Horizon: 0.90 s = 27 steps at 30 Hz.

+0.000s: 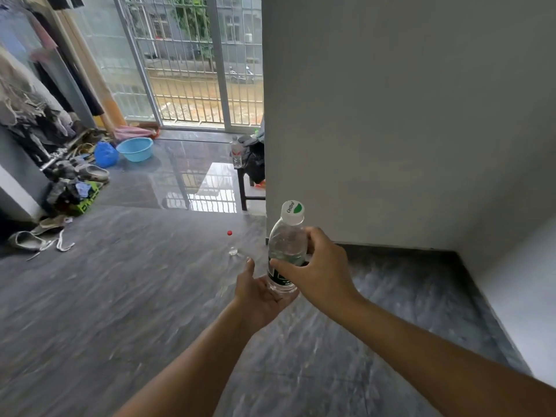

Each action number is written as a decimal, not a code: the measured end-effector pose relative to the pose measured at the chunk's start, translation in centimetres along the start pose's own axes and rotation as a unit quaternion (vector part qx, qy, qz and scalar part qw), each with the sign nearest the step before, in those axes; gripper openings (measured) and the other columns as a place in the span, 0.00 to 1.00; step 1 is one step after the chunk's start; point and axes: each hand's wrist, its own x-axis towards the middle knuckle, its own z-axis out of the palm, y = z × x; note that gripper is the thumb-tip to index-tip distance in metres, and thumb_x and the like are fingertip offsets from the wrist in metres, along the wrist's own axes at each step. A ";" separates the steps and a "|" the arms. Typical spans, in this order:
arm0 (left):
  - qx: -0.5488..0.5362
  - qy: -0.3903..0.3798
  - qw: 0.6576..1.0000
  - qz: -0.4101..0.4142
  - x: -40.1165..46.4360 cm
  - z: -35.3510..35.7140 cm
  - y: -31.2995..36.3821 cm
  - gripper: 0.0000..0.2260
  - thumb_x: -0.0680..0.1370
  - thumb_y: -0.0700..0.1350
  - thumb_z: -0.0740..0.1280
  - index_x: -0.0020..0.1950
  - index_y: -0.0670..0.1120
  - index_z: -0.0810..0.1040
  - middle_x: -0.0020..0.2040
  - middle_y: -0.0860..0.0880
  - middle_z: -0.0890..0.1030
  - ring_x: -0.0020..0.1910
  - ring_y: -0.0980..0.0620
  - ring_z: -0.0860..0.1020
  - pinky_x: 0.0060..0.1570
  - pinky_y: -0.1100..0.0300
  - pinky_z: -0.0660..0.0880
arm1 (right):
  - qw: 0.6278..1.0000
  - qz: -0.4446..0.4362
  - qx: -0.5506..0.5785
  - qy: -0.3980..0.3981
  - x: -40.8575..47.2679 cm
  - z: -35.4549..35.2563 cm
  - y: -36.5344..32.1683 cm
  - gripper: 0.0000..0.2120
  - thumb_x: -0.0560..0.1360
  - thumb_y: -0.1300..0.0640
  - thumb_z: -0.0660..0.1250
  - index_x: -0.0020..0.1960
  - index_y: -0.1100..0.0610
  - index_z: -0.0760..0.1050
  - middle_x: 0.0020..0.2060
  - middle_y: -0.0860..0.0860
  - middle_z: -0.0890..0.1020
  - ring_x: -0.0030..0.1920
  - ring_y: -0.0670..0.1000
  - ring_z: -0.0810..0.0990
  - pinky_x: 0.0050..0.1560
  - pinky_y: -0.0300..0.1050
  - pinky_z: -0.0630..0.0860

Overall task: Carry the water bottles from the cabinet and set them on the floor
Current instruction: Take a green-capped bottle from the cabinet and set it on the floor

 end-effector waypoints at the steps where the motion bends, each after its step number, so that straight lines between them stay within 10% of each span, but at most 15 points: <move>1: 0.001 0.003 1.000 0.002 0.8 0.1 1.1 0.37 0.78 0.67 0.51 0.57 0.32 0.77 0.53 0.33 0.82 0.49 0.36 0.83 0.44 0.46 0.80 | 1.000 0.001 0.002 -0.003 1.3 0.6 0.1 0.26 0.62 0.43 0.79 0.55 0.49 0.73 0.44 0.39 0.81 0.44 0.37 0.80 0.42 0.31 0.77; 16: -0.034 0.008 0.999 0.035 15.5 2.8 16.4 0.40 0.78 0.66 0.49 0.43 0.32 0.84 0.47 0.33 0.84 0.45 0.38 0.84 0.38 0.46 0.81 | 0.999 -0.026 0.001 -0.047 22.4 7.3 3.2 0.27 0.62 0.40 0.77 0.55 0.41 0.69 0.42 0.31 0.75 0.42 0.32 0.77 0.38 0.24 0.72; 27: -0.036 0.010 0.999 0.029 25.1 2.7 29.1 0.38 0.78 0.66 0.51 0.53 0.32 0.79 0.48 0.31 0.83 0.43 0.35 0.84 0.35 0.45 0.80 | 0.998 -0.035 -0.003 -0.044 35.6 14.2 4.0 0.29 0.63 0.43 0.79 0.59 0.47 0.71 0.48 0.39 0.78 0.44 0.37 0.78 0.40 0.23 0.72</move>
